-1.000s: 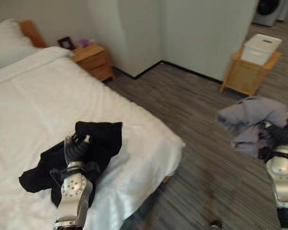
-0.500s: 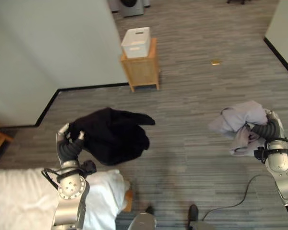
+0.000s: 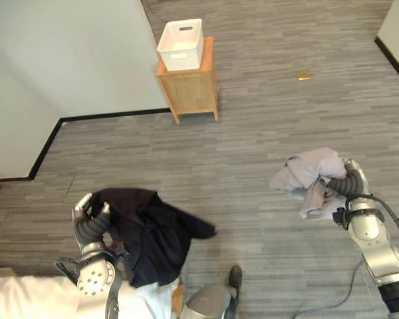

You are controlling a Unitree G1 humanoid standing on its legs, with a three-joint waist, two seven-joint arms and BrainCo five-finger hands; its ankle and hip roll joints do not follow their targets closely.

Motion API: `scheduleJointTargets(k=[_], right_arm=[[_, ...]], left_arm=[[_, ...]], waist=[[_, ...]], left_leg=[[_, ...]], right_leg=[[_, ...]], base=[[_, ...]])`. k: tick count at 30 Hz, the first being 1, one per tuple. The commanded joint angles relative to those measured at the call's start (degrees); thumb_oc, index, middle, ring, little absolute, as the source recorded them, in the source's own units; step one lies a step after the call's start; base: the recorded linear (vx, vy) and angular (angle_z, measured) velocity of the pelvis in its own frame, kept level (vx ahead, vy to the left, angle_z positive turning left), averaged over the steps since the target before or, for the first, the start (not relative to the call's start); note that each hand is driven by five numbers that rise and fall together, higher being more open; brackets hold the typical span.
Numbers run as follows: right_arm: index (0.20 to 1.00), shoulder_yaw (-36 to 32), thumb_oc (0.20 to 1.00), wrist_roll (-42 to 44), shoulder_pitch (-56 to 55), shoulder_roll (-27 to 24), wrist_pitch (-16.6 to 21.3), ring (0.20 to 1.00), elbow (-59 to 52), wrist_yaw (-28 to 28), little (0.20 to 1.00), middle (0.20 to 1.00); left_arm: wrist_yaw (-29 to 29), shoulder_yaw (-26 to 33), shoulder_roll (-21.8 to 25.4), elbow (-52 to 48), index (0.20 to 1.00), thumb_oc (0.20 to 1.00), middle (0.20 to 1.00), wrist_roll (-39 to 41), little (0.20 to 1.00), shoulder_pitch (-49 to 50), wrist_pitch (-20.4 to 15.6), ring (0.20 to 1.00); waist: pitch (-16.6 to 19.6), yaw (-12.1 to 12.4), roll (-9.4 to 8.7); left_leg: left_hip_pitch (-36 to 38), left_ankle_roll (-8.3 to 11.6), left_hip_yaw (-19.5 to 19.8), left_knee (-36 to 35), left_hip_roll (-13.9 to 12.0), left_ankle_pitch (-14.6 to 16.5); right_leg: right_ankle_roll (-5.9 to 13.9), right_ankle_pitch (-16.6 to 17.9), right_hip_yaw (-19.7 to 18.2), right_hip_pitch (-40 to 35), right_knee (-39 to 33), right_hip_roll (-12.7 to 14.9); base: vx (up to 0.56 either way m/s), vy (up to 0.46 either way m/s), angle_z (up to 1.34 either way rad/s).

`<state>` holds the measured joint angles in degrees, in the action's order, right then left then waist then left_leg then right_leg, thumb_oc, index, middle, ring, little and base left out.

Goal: Pick up bed clothes into laundry basket.

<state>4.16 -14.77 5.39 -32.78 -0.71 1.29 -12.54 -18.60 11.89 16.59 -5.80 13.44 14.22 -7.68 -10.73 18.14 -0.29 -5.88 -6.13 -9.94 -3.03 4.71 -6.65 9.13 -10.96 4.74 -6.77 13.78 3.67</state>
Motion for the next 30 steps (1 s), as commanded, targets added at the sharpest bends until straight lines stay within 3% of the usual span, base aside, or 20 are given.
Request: scheduleJointTargets(k=[1,2,3,5,6,7,8,9,11,12,15,17,18,20,21,23,24,27,29,30], right_arm=[[0.200,-3.68,0.200,-2.64,2.42,-0.96,2.17,0.200,-2.35,-0.03,0.200,0.200],[0.200,-4.95,0.200,-2.69,1.86,-0.92,2.43,0.200,-2.89,-0.69,0.200,0.200],[0.200,-5.12,0.200,-2.68,1.74,-1.08,2.44,0.200,-2.96,-0.68,0.200,0.200],[0.200,-6.33,0.200,-2.41,0.87,-1.28,2.36,0.200,-3.71,-1.08,0.200,0.200],[0.200,-6.95,0.200,-2.36,0.44,-1.40,2.29,0.200,-4.03,-1.23,0.200,0.200],[0.200,-7.85,0.200,-2.18,-0.52,-1.58,2.14,0.200,-4.71,-1.41,0.200,0.200],[0.200,-7.92,0.200,-2.16,-0.61,-1.55,2.13,0.200,-4.76,-1.40,0.200,0.200],[0.200,-8.27,0.200,-2.02,-0.82,-1.58,2.17,0.200,-4.80,-1.70,0.200,0.200],[0.200,-9.33,0.200,-1.66,-0.72,-1.70,2.26,0.200,-5.15,-2.88,0.200,0.200],[0.200,-10.09,0.200,-1.34,-0.09,-2.23,2.46,0.200,-5.15,-4.23,0.200,0.200],[0.200,-10.19,0.200,-0.87,0.78,-3.53,2.50,0.200,-4.94,-4.74,0.200,0.200],[0.200,-9.58,0.200,-0.43,0.77,-2.80,2.45,0.200,-4.66,-4.08,0.200,0.200],[0.200,-9.55,0.200,-0.36,0.48,-2.91,2.62,0.200,-4.69,-3.94,0.200,0.200],[0.200,-9.00,0.200,-0.18,0.48,-3.65,2.98,0.200,-5.04,-4.24,0.200,0.200],[0.200,-9.02,0.200,-0.06,0.71,-4.05,3.03,0.200,-5.09,-4.36,0.200,0.200],[0.200,-9.13,0.200,0.31,1.71,-4.77,2.86,0.200,-5.27,-5.06,0.200,0.200],[0.200,-9.18,0.200,1.03,2.48,-5.23,2.85,0.200,-5.15,-5.62,0.200,0.200],[0.200,-9.43,0.200,0.97,2.50,-5.50,2.67,0.200,-5.15,-5.45,0.200,0.200],[0.200,-9.59,0.200,0.67,2.43,-6.06,2.62,0.200,-5.34,-4.97,0.200,0.200],[0.200,-9.32,0.200,0.35,2.35,-6.40,2.57,0.200,-5.16,-4.86,0.200,0.200]], left_arm=[[1.42,0.13,4.83,-1.90,0.200,0.200,0.200,1.80,0.200,-0.61,-1.41,0.200],[1.82,-1.32,5.48,-1.43,0.200,0.200,0.200,1.36,0.200,-1.52,-1.11,0.200],[1.80,-1.50,5.37,-1.34,0.200,0.200,0.200,1.34,0.200,-1.68,-1.11,0.200],[2.67,-2.86,5.66,-1.70,0.200,0.200,0.200,1.55,0.200,-2.49,-1.16,0.200],[3.10,-3.55,5.80,-2.00,0.200,0.200,0.200,1.74,0.200,-2.75,-1.26,0.200],[3.94,-5.12,5.67,-2.04,0.200,0.200,0.200,1.92,0.200,-3.31,-1.16,0.200],[3.96,-5.18,5.72,-2.00,0.200,0.200,0.200,1.92,0.200,-3.33,-1.15,0.200],[4.20,-5.92,5.75,-1.73,0.200,0.200,0.200,1.83,0.200,-3.75,-1.12,0.200],[4.23,-7.07,5.81,-0.76,0.200,0.200,0.200,1.62,0.200,-5.25,-1.00,0.200],[3.75,-7.64,6.18,0.42,0.200,0.200,0.200,1.08,0.200,-6.60,-1.18,0.200],[3.96,-8.41,6.46,1.12,0.200,0.200,0.200,1.15,0.200,-7.83,-1.39,0.200],[3.75,-8.93,5.26,2.04,0.200,0.200,0.200,1.15,0.200,-7.57,-1.14,0.200],[4.34,-9.41,4.84,2.23,0.200,0.200,0.200,1.52,0.200,-7.37,-0.95,0.200],[4.49,-9.83,4.08,2.17,0.200,0.200,0.200,3.00,0.200,-7.28,-0.84,0.200],[4.75,-10.02,3.90,2.41,0.200,0.200,0.200,3.79,0.200,-7.53,-0.91,0.200],[4.84,-10.53,3.93,1.91,0.200,0.200,0.200,4.61,0.200,-7.92,-0.76,0.200],[5.05,-10.98,3.59,1.41,0.200,0.200,0.200,6.14,0.200,-8.09,-0.79,0.200],[5.49,-10.95,3.14,0.85,0.200,0.200,0.200,6.83,0.200,-7.54,-0.96,0.200],[5.83,-10.59,2.81,0.55,0.200,0.200,0.200,7.43,0.200,-6.52,-0.85,0.200],[5.81,-10.63,2.29,0.37,0.200,0.200,0.200,7.35,0.200,-5.73,-0.78,0.200]], waist=[[2.77,0.52,-2.15],[2.50,-1.54,0.74],[2.46,-2.04,0.69],[1.59,-3.86,1.79],[1.11,-4.81,2.13],[0.61,-7.72,1.33],[0.62,-8.09,1.51],[0.21,-9.30,0.93],[-0.45,-11.59,-0.04],[-0.84,-12.95,-0.56],[-0.58,-13.47,-1.35],[0.46,-14.26,-1.95],[0.57,-14.21,-1.97],[-1.09,-12.98,-2.28],[-1.94,-12.66,-3.33],[-3.32,-11.18,-4.50],[-4.07,-9.67,-4.82],[-3.90,-8.71,-5.25],[-2.79,-8.02,-4.33],[-2.26,-7.62,-3.89]], left_leg=[[-0.57,1.05,4.60,-1.54,2.00,2.23],[2.02,1.31,8.12,-1.97,-0.75,2.90],[1.84,1.32,8.75,-1.97,-0.40,3.09],[3.68,1.99,12.66,-1.97,-1.56,4.14],[4.78,2.45,14.26,-1.97,-2.05,4.79],[6.90,3.68,18.08,-1.97,-2.00,6.77],[7.17,3.73,18.57,-1.97,-2.20,7.11],[8.22,4.26,20.48,-1.97,-2.07,8.14],[10.73,5.56,23.28,-1.97,-2.66,10.54],[13.07,7.48,24.87,-1.97,-4.64,12.38],[15.20,8.24,26.02,-1.97,-6.95,15.27],[18.20,9.78,25.40,-0.57,-10.96,15.14],[17.03,10.37,24.27,4.16,-11.40,14.28],[10.09,11.27,22.39,20.80,-9.75,9.25],[6.09,10.48,20.77,27.21,-8.34,7.44],[-0.83,9.31,15.34,34.33,-8.74,7.43],[-5.62,8.68,12.19,33.12,-8.70,10.93],[-8.64,8.48,10.83,27.58,-6.70,10.96],[-8.82,8.33,9.62,17.51,-6.54,9.41],[-7.90,8.50,9.07,11.83,-6.24,6.75]], right_leg=[[5.64,15.25,1.09,2.68,12.49,-0.59],[4.49,15.68,-0.71,9.73,18.11,-2.63],[4.45,14.89,-0.14,10.27,19.36,-2.24],[1.74,12.14,0.46,14.76,18.08,0.46],[0.21,11.18,-0.32,17.43,15.05,1.14],[-1.17,9.15,-1.21,19.17,6.52,0.93],[-1.23,8.98,-0.67,18.35,5.78,0.83],[-1.23,9.90,-1.80,18.76,-1.37,0.44],[0.53,14.96,-2.28,22.04,-11.82,0.77],[2.45,19.39,1.29,23.84,-17.24,1.01],[2.16,19.88,4.32,23.48,-17.99,1.97],[1.25,20.38,4.14,20.36,-17.02,1.13],[0.62,20.08,4.47,18.50,-16.95,0.94],[-1.26,18.98,4.98,14.22,-16.85,0.49],[-2.24,18.57,5.28,12.89,-17.13,1.20],[-3.57,16.52,5.66,9.93,-17.66,1.66],[-3.64,14.11,5.90,7.14,-18.07,1.90],[-3.22,12.63,5.84,5.50,-18.22,2.41],[-2.77,10.49,5.63,3.43,-18.50,1.23],[-2.72,9.42,5.55,2.31,-18.58,0.81]], base=[[0.55,-0.032,0.43],[0.41,-0.033,0.73],[0.37,-0.057,0.65],[0.32,-0.101,0.37],[0.62,-0.221,0.93],[0.50,-0.167,1.60],[0.55,-0.206,1.62],[0.46,-0.176,1.51],[0.69,-0.272,1.29],[0.55,-0.213,1.55],[0.46,-0.234,1.33],[0.54,-0.279,0.80],[0.50,-0.228,0.28],[0.37,-0.194,-0.19],[0.27,-0.205,-0.28],[0.36,-0.208,-0.11],[0.38,-0.133,-0.12],[0.36,-0.015,0.02],[0.48,0.087,0.03],[0.52,0.127,0.01]])
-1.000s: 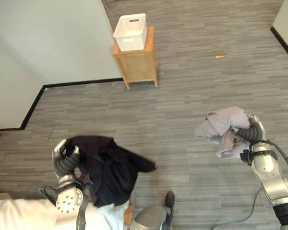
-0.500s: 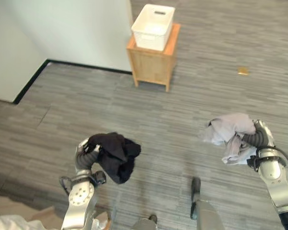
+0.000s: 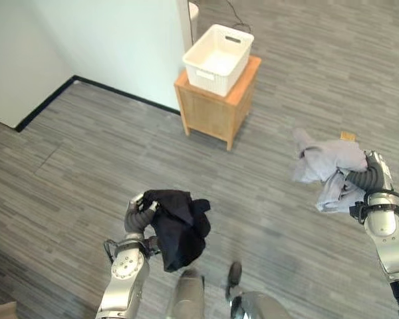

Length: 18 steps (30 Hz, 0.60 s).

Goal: Pick up bed clothes into laundry basket.

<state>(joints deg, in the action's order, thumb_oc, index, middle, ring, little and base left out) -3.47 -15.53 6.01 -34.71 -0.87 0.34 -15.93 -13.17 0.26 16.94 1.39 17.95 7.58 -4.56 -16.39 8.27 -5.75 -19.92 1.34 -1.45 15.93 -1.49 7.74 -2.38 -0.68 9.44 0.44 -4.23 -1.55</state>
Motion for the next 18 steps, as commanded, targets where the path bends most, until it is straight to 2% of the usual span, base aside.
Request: scheduleJointTargets(k=[1,3,4,5,6,7,8,9,10,11,12,13,15,16,17,18], right_arm=[[0.200,-1.76,0.200,0.98,1.97,-4.74,2.51,0.200,-3.66,-1.54,0.200,0.200],[0.200,-1.40,0.200,0.84,2.96,-5.20,2.22,0.200,-2.46,-1.99,0.200,0.200],[0.200,-1.25,0.200,0.36,3.44,-5.04,1.80,0.200,-2.24,-2.16,0.200,0.200],[0.200,-1.27,0.200,0.33,3.40,-4.97,1.77,0.200,-2.26,-2.15,0.200,0.200],[0.200,-0.96,0.200,-0.70,2.93,-4.50,1.36,0.200,-2.48,-0.98,0.200,0.200],[0.200,-0.97,0.200,-0.78,2.80,-4.42,1.33,0.200,-2.56,-0.97,0.200,0.200],[0.200,-0.95,0.200,-1.78,2.20,-3.73,1.46,0.200,-2.40,-0.68,0.200,0.200],[0.200,-0.99,0.200,-1.82,2.14,-3.66,1.46,0.200,-2.44,-0.67,0.200,0.200],[0.200,-0.65,0.200,-4.41,2.37,-2.58,0.56,0.200,-2.84,-0.53,0.200,0.200],[0.200,-0.60,0.200,-4.44,2.53,-2.61,0.55,0.200,-2.79,-0.55,0.200,0.200],[0.200,-0.91,0.200,-4.84,3.72,-2.88,0.55,0.200,-3.01,-1.73,0.200,0.200],[0.200,-1.53,0.200,-4.99,4.46,-2.98,0.40,0.200,-3.61,-2.36,0.200,0.200],[0.200,-2.96,0.200,-5.04,5.95,-3.45,0.20,0.200,-4.76,-3.78,0.200,0.200],[0.200,-4.09,0.200,-5.05,7.97,-5.18,0.15,0.200,-5.43,-5.46,0.200,0.200],[0.200,-4.12,0.200,-4.82,9.17,-6.02,0.16,0.200,-5.30,-6.18,0.200,0.200],[0.200,-4.02,0.200,-4.77,9.35,-6.07,0.19,0.200,-5.13,-6.27,0.200,0.200]], left_arm=[[0.33,1.22,2.02,-6.78,0.200,0.200,0.200,2.83,0.200,1.12,-3.75,0.200],[0.19,1.28,1.98,-6.70,0.200,0.200,0.200,2.57,0.200,1.41,-3.93,0.200],[-0.19,1.41,2.19,-6.55,0.200,0.200,0.200,2.67,0.200,1.57,-4.06,0.200],[-0.20,1.39,2.26,-6.57,0.200,0.200,0.200,2.69,0.200,1.61,-4.06,0.200],[0.44,1.68,2.16,-6.56,0.200,0.200,0.200,2.74,0.200,2.79,-3.60,0.200],[0.45,1.67,2.19,-6.61,0.200,0.200,0.200,2.73,0.200,2.91,-3.58,0.200],[0.83,1.70,2.17,-6.44,0.200,0.200,0.200,2.56,0.200,3.66,-3.42,0.200],[0.84,1.69,2.23,-6.47,0.200,0.200,0.200,2.56,0.200,3.70,-3.42,0.200],[0.42,1.38,3.56,-5.76,0.200,0.200,0.200,2.97,0.200,3.08,-2.85,0.200],[0.43,1.45,3.52,-5.72,0.200,0.200,0.200,2.98,0.200,2.97,-2.86,0.200],[0.16,1.40,4.37,-5.21,0.200,0.200,0.200,3.03,0.200,2.21,-3.04,0.200],[0.10,0.94,4.93,-4.99,0.200,0.200,0.200,2.92,0.200,1.86,-3.01,0.200],[-0.26,0.02,5.36,-4.66,0.200,0.200,0.200,2.47,0.200,0.83,-2.98,0.200],[-0.28,-0.94,5.89,-4.36,0.200,0.200,0.200,2.10,0.200,0.14,-3.00,0.200],[-0.13,-1.31,6.07,-4.27,0.200,0.200,0.200,2.14,0.200,-0.09,-3.15,0.200],[-0.13,-1.28,6.07,-4.22,0.200,0.200,0.200,2.16,0.200,-0.16,-3.18,0.200]], waist=[[3.82,2.64,2.36],[4.19,3.81,2.43],[4.55,5.29,2.30],[4.46,5.49,2.07],[6.10,6.29,2.26],[6.10,6.36,2.17],[6.84,7.21,1.24],[6.95,7.44,1.26],[5.52,5.15,0.96],[5.71,5.36,1.22],[5.43,3.88,1.96],[5.45,3.03,3.00],[4.87,1.10,4.22],[4.18,-0.39,3.69],[4.04,-0.88,3.30],[3.99,-1.12,3.37]], left_leg=[[4.88,1.44,-1.21,-10.59,-0.75,-11.25],[3.17,1.74,-4.08,-17.04,-0.44,-14.15],[0.81,1.96,-5.22,-18.25,-0.43,-15.69],[1.07,1.95,-5.48,-18.40,-0.30,-15.71],[2.42,0.65,-5.14,-19.40,-0.24,-17.24],[2.57,0.63,-5.24,-19.47,-0.18,-17.26],[3.39,-0.33,-4.88,-19.33,0.92,-17.14],[3.32,-0.39,-5.07,-19.45,0.78,-17.37],[10.38,-2.51,-3.05,-20.19,1.80,-14.78],[10.02,-2.51,-3.23,-20.29,1.40,-15.13],[11.83,-2.65,-2.59,-20.75,0.64,-14.43],[13.37,-2.73,-1.99,-20.93,-0.41,-13.81],[15.51,-2.87,0.12,-20.93,-1.05,-12.75],[17.15,-2.57,1.57,-20.93,-0.43,-11.93],[17.59,-2.21,2.25,-20.93,-0.28,-11.26],[17.70,-2.17,2.48,-20.93,-0.31,-11.08]], right_leg=[[8.90,-2.29,0.92,-6.81,-0.76,5.15],[9.00,-4.49,0.53,-9.89,-0.77,5.24],[9.37,-5.81,-0.02,-12.89,-0.77,5.41],[9.42,-5.90,-0.18,-12.99,-0.77,5.65],[9.85,-7.42,-0.95,-14.99,0.65,5.79],[9.88,-7.62,-1.03,-14.95,0.91,5.92],[10.79,-7.62,-0.67,-15.51,5.47,7.12],[10.82,-7.53,-0.91,-15.22,5.61,7.09],[14.21,1.42,-1.68,-5.57,28.59,8.82],[14.15,1.69,-1.98,-4.87,28.88,8.49],[14.51,4.42,-2.93,-1.48,35.44,7.82],[14.22,5.34,-2.95,1.11,38.68,6.96],[12.34,2.61,-3.14,6.96,43.51,4.58],[11.54,0.84,-3.30,10.43,39.18,3.39],[11.23,0.34,-3.00,10.95,34.98,3.56],[11.21,0.21,-2.75,10.54,34.60,3.53]], base=[[0.53,0.122,0.00],[0.59,0.127,0.01],[0.52,0.112,-0.10],[0.66,0.204,-0.28],[0.32,0.125,-0.57],[0.50,0.199,-0.56],[0.17,0.080,-0.57],[0.49,0.236,-0.62],[0.29,0.166,-0.60],[0.46,0.212,-0.33],[0.28,0.090,0.13],[0.42,0.120,0.37],[0.38,0.045,0.88],[0.36,-0.053,0.99],[0.29,-0.061,0.71],[0.29,-0.121,0.99]])
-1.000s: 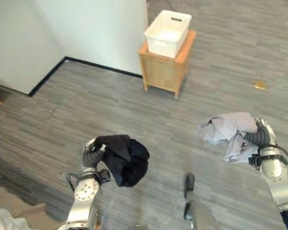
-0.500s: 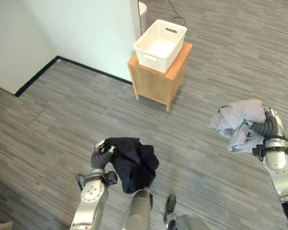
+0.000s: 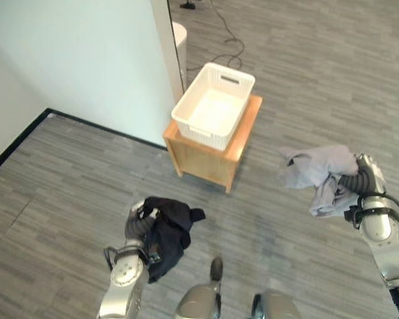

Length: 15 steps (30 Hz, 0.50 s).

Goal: Pick up bed clothes into laundry basket.

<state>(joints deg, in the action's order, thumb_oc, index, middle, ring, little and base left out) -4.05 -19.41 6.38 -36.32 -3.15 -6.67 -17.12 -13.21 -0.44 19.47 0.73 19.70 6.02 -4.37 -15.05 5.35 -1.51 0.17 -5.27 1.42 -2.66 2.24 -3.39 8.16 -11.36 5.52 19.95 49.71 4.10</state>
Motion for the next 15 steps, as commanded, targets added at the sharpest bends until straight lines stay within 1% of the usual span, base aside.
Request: scheduleJointTargets(k=[1,2,3,4,5,6,7,8,9,10,12,13,14,15], right_arm=[[0.200,-3.38,0.200,-0.18,10.97,-6.05,2.09,0.200,2.24,-5.77,0.200,0.200],[0.200,-3.14,0.200,-0.08,11.26,-6.12,2.11,0.200,2.50,-5.85,0.200,0.200],[0.200,-3.05,0.200,0.24,12.18,-6.70,1.87,0.200,3.02,-6.28,0.200,0.200],[0.200,-2.64,0.200,0.62,13.33,-7.37,1.57,0.200,3.93,-6.72,0.200,0.200],[0.200,-2.19,0.200,0.65,14.64,-7.98,1.22,0.200,4.80,-7.03,0.200,0.200],[0.200,-1.95,0.200,0.55,15.26,-8.40,1.00,0.200,5.26,-7.21,0.200,0.200],[0.200,-1.78,0.200,0.57,15.45,-8.46,1.02,0.200,5.42,-7.26,0.200,0.200],[0.200,-1.19,0.200,0.45,16.05,-8.78,0.80,0.200,5.89,-7.07,0.200,0.200],[0.200,0.22,0.200,0.25,17.47,-9.12,0.74,0.200,6.82,-6.58,0.200,0.200],[0.200,1.17,0.200,0.24,18.19,-9.01,0.78,0.200,7.45,-6.14,0.200,0.200],[0.200,2.76,0.200,0.44,19.15,-7.66,1.06,0.200,7.72,-5.43,0.200,0.200],[0.200,3.59,0.200,0.54,19.30,-6.74,1.35,0.200,7.46,-4.99,0.200,0.200],[0.200,4.39,0.200,0.04,19.64,-6.20,1.44,0.200,6.89,-4.60,0.200,0.200],[0.200,5.25,0.200,-0.49,19.93,-5.84,1.71,0.200,6.13,-4.26,0.200,0.200]], left_arm=[[0.28,-0.99,3.66,-3.27,0.200,0.200,0.200,1.00,0.200,1.34,-3.49,0.200],[0.32,-0.90,3.66,-3.20,0.200,0.200,0.200,1.06,0.200,1.32,-3.53,0.200],[0.38,-1.09,3.51,-2.88,0.200,0.200,0.200,1.36,0.200,1.39,-3.61,0.200],[0.50,-1.04,3.41,-2.43,0.200,0.200,0.200,1.61,0.200,1.27,-3.72,0.200],[0.60,-0.83,3.37,-1.99,0.200,0.200,0.200,1.75,0.200,1.30,-3.85,0.200],[0.66,-0.75,3.34,-1.68,0.200,0.200,0.200,1.77,0.200,1.40,-3.97,0.200],[0.67,-0.70,3.28,-1.64,0.200,0.200,0.200,1.78,0.200,1.40,-4.00,0.200],[0.64,-0.56,3.13,-1.37,0.200,0.200,0.200,1.88,0.200,1.50,-4.17,0.200],[0.79,0.00,2.94,-0.84,0.200,0.200,0.200,2.40,0.200,2.00,-4.45,0.200],[1.02,0.27,2.62,-0.54,0.200,0.200,0.200,2.45,0.200,2.73,-4.36,0.200],[0.98,1.37,1.45,-0.13,0.200,0.200,0.200,2.32,0.200,4.35,-4.40,0.200],[1.01,1.63,0.91,0.19,0.200,0.200,0.200,2.38,0.200,4.70,-4.10,0.200],[0.97,1.90,0.52,0.21,0.200,0.200,0.200,2.80,0.200,5.31,-4.03,0.200],[1.03,2.30,-0.26,-0.17,0.200,0.200,0.200,3.37,0.200,6.30,-4.10,0.200]], waist=[[2.49,1.52,-2.11],[2.40,1.04,-1.83],[2.37,1.02,-2.45],[2.48,0.79,-2.48],[2.37,0.80,-2.64],[2.34,0.83,-2.79],[2.37,0.75,-2.59],[2.43,0.67,-2.55],[2.75,0.99,-3.27],[3.06,1.40,-3.84],[4.32,1.50,-4.31],[4.93,1.83,-4.56],[4.89,2.28,-4.59],[4.35,2.67,-4.39]], left_leg=[[-1.04,5.17,0.86,-2.34,-3.34,1.52],[-0.67,5.23,1.31,-2.34,-3.59,1.93],[0.16,5.56,2.01,-2.34,-3.13,2.71],[1.11,5.90,2.69,-2.34,-3.34,3.83],[2.04,6.32,3.30,-2.34,-3.55,4.76],[2.94,6.64,3.86,-2.34,-3.81,5.44],[3.01,6.64,3.89,-2.34,-3.98,5.62],[3.86,6.88,4.47,-2.34,-4.36,6.22],[5.97,7.41,5.36,-2.34,-5.02,8.13],[7.16,7.67,5.55,-2.34,-5.44,9.43],[9.51,8.17,5.49,-2.34,-6.72,10.97],[9.86,8.37,5.08,-0.56,-7.33,11.81],[9.12,8.78,4.84,2.99,-7.39,12.32],[6.17,9.54,5.18,10.34,-6.90,12.05]], right_leg=[[0.03,9.88,0.84,-7.29,-29.15,-1.44],[0.02,9.94,1.35,-8.49,-30.52,-1.68],[-0.01,10.51,0.85,-7.12,-35.29,-1.18],[0.30,11.66,0.84,-7.62,-40.79,-0.87],[1.05,14.01,0.89,-7.47,-44.83,0.00],[1.74,15.83,0.74,-6.27,-46.96,0.76],[1.80,16.09,0.84,-6.62,-47.53,0.57],[2.13,17.12,0.37,-6.19,-49.01,0.73],[2.57,19.04,-0.05,-6.06,-51.00,1.35],[2.39,19.95,0.58,-6.92,-52.30,1.90],[2.63,21.10,0.63,-9.35,-53.74,1.94],[2.49,21.02,0.82,-10.73,-53.91,2.04],[1.83,20.49,0.81,-12.10,-53.98,1.75],[0.96,20.13,0.87,-13.66,-54.09,1.52]], base=[[0.24,-0.088,1.00],[0.34,-0.142,0.95],[0.28,-0.108,0.63],[0.38,-0.174,0.75],[0.38,-0.172,0.79],[0.26,-0.118,0.74],[0.25,-0.103,0.57],[0.39,-0.186,0.57],[0.52,-0.276,0.62],[0.51,-0.266,0.60],[0.37,-0.174,0.13],[0.34,-0.193,-0.52],[0.26,-0.205,-0.69],[0.16,-0.188,-0.48]])
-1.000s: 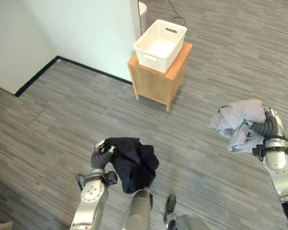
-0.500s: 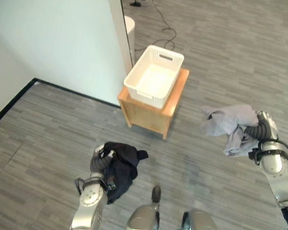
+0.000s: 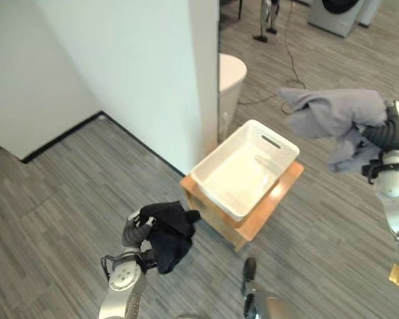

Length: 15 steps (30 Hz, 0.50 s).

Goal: Pick up bed clothes into laundry basket.

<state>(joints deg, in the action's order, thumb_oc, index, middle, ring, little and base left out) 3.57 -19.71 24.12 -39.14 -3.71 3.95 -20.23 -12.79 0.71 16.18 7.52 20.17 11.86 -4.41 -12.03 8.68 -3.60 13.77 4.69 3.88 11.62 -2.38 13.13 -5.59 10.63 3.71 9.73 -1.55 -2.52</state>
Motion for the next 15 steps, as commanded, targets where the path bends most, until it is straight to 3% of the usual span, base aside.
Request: scheduleJointTargets(k=[1,2,3,6,7,9,10,11,15], right_arm=[[0.200,-2.09,0.200,-0.33,2.60,-3.24,2.70,0.200,-5.25,-1.16,0.200,0.200],[0.200,-1.56,0.200,-0.44,3.53,-3.42,2.92,0.200,-5.71,-1.50,0.200,0.200],[0.200,-1.30,0.200,-0.44,4.56,-3.51,2.76,0.200,-5.55,-1.77,0.200,0.200],[0.200,-0.33,0.200,-0.71,5.32,-3.98,2.65,0.200,-6.36,-1.52,0.200,0.200],[0.200,0.00,0.200,-1.18,4.91,-4.32,2.63,0.200,-6.42,-1.36,0.200,0.200],[0.200,-0.09,0.200,-1.91,3.86,-3.66,2.35,0.200,-7.95,-0.33,0.200,0.200],[0.200,-0.11,0.200,-1.92,3.80,-3.66,2.32,0.200,-8.01,-0.31,0.200,0.200],[0.200,-0.15,0.200,-3.16,2.40,-2.34,2.71,0.200,-10.04,0.12,0.200,0.200],[0.200,1.22,0.200,-4.48,-1.19,2.29,3.46,0.200,-13.42,1.59,0.200,0.200]], left_arm=[[0.46,1.25,2.84,-6.98,0.200,0.200,0.200,3.10,0.200,0.21,-4.15,0.200],[0.08,1.03,2.71,-6.74,0.200,0.200,0.200,3.48,0.200,-0.21,-4.25,0.200],[-0.08,0.93,2.66,-6.82,0.200,0.200,0.200,3.84,0.200,-0.67,-4.32,0.200],[-0.07,0.75,2.06,-6.08,0.200,0.200,0.200,4.76,0.200,-0.82,-3.88,0.200],[-0.61,0.89,2.13,-5.43,0.200,0.200,0.200,4.35,0.200,-0.63,-3.69,0.200],[-0.63,1.09,1.65,-4.63,0.200,0.200,0.200,5.03,0.200,-0.40,-3.55,0.200],[-0.62,1.08,1.65,-4.65,0.200,0.200,0.200,5.03,0.200,-0.36,-3.55,0.200],[-0.60,1.36,0.70,-3.74,0.200,0.200,0.200,5.27,0.200,0.29,-3.51,0.200],[-0.70,1.06,-0.08,-2.79,0.200,0.200,0.200,4.38,0.200,0.89,-2.78,0.200]], waist=[[0.13,0.11,-2.39],[-1.28,1.12,-2.58],[-2.27,1.39,-2.76],[-2.07,2.14,-2.61],[-1.64,2.37,-2.22],[-0.22,1.44,-1.18],[-0.25,1.50,-1.17],[1.53,0.48,-0.14],[3.30,-0.86,0.77]], left_leg=[[-11.10,-0.02,3.40,3.02,-1.31,-6.05],[-14.69,0.31,3.49,8.14,-0.61,-8.42],[-18.42,0.25,3.11,12.20,-0.08,-8.90],[-20.81,-0.57,0.93,4.54,0.30,-7.24],[-20.01,-0.53,0.66,0.51,-0.18,-8.41],[-17.55,0.05,-2.61,-8.21,-3.68,-11.02],[-17.32,0.06,-2.68,-8.52,-3.70,-11.16],[-13.67,0.28,-3.35,-14.04,-4.19,-12.98],[-10.72,0.66,-4.30,-16.62,-4.98,-13.32]], right_leg=[[13.88,-2.10,2.84,-4.71,-2.93,8.49],[12.82,-2.68,2.85,-6.11,-3.16,8.76],[12.32,-3.33,3.43,-6.82,-3.30,9.21],[12.71,-4.93,3.90,-7.96,-3.45,9.35],[12.87,-5.68,4.48,-8.43,-3.45,9.43],[13.04,-7.08,5.45,-9.35,-3.44,9.24],[13.02,-7.09,5.40,-9.42,-3.44,9.22],[12.97,-7.56,6.10,-9.73,-3.35,8.62],[13.09,-8.04,6.59,-11.00,-3.45,9.02]], base=[[0.09,-0.194,-0.20],[-0.01,-0.162,0.03],[0.05,-0.150,0.13],[0.10,-0.029,0.24],[0.16,0.029,0.15],[0.12,0.028,0.17],[0.17,0.084,0.39],[0.16,0.088,0.31],[0.12,0.070,0.08]])
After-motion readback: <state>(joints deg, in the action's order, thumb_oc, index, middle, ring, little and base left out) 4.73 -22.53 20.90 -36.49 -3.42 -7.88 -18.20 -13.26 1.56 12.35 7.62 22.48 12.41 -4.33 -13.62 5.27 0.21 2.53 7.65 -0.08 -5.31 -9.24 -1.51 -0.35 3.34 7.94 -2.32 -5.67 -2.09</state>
